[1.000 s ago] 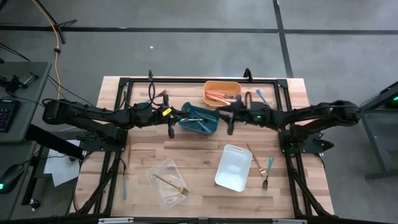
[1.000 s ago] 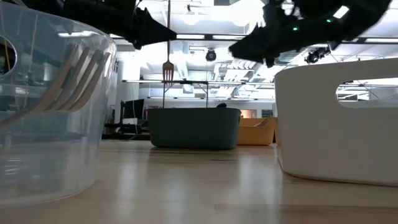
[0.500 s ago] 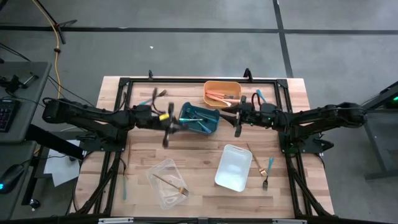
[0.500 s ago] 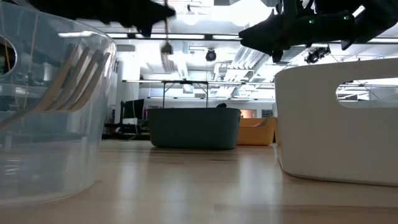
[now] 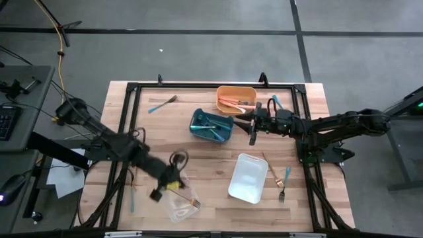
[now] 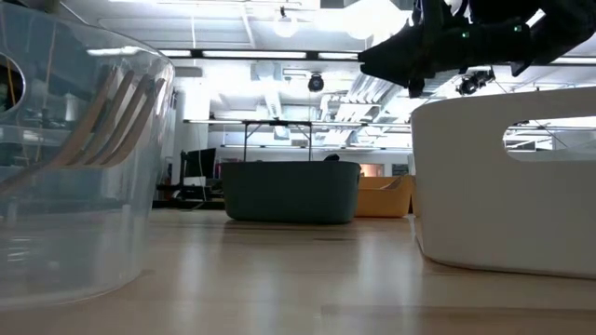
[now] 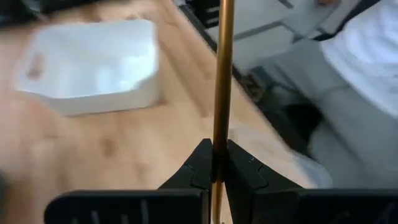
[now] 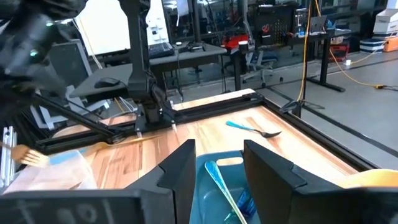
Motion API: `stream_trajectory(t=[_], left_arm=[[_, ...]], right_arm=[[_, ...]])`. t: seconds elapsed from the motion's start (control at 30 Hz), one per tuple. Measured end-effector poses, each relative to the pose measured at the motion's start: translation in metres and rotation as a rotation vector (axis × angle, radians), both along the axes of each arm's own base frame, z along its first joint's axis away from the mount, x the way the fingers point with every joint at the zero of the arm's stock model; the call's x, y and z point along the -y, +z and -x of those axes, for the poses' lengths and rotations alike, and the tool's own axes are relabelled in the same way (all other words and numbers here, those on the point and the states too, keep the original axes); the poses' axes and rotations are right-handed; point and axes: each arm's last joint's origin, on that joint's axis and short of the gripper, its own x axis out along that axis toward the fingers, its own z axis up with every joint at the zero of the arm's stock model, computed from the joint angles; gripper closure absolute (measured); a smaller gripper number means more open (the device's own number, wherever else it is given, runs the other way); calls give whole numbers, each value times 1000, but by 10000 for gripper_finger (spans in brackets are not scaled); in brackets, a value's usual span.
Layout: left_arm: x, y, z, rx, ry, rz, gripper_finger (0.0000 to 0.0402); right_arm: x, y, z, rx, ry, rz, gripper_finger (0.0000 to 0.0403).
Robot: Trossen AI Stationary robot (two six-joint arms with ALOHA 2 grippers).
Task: Sort silverware by color (type)
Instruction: Put the gold fork into the transparent bin
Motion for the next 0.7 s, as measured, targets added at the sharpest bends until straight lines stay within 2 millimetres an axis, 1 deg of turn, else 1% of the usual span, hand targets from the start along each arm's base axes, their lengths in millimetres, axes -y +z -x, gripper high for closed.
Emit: stream_trajectory(t=[0.13, 0.27, 0.37, 0.57, 0.7], left_arm=[[22, -7, 3, -44, 21, 61, 390], [33, -20, 0, -43, 57, -5, 391], [37, -32, -5, -59, 57, -64, 391], [35, -60, -13, -178, 67, -162, 391], [33, -71, -16, -235, 75, -199, 391]], right_arm=[[0, -1, 0, -9, 0, -22, 274], [0, -1, 0, -6, 0, -26, 274], [0, -1, 0, -6, -1, -12, 274], [0, 1, 0, 0, -2, 26, 274], [0, 1, 0, 7, -3, 28, 274]])
